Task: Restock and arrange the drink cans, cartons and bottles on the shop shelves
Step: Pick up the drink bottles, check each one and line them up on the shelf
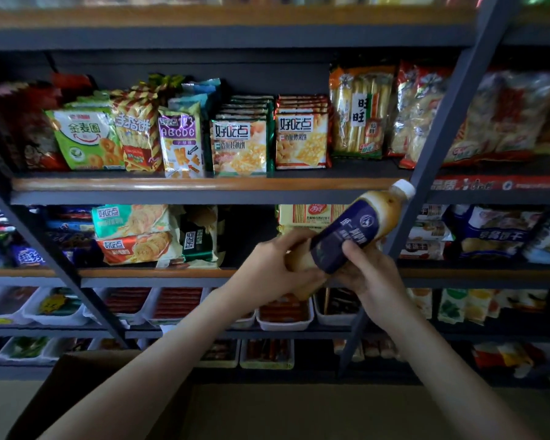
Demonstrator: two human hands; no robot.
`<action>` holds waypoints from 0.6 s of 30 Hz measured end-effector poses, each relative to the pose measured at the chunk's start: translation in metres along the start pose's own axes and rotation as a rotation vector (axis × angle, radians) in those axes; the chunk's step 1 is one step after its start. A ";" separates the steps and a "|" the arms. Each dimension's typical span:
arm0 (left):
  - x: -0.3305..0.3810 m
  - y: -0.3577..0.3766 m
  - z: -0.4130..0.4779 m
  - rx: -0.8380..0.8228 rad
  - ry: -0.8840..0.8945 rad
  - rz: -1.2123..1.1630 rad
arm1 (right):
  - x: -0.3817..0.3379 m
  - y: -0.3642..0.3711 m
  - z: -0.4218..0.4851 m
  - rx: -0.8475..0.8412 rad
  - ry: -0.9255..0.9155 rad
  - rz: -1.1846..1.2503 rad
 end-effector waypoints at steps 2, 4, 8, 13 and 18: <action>0.014 -0.017 0.016 0.023 0.018 0.073 | -0.016 0.009 0.008 -0.005 0.001 0.025; 0.034 -0.031 0.035 -0.002 0.034 0.209 | -0.038 0.019 0.019 -0.021 -0.037 -0.025; 0.082 -0.083 0.075 0.117 0.094 0.421 | -0.101 0.054 0.044 -0.121 -0.197 -0.206; 0.130 -0.178 0.104 0.462 0.176 0.426 | -0.206 0.128 0.076 -0.299 -0.520 -0.447; 0.156 -0.258 0.114 0.735 0.322 0.436 | -0.268 0.202 0.109 -0.393 -0.753 -0.596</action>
Point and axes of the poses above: each hand's wrist, its own z-axis towards the middle knuckle, its own y-axis out of the palm, x = y × z, the point moved 10 cm from there along z, towards the middle knuckle, and after that the axes turned 14 degrees about z, right-handed, at the moved point
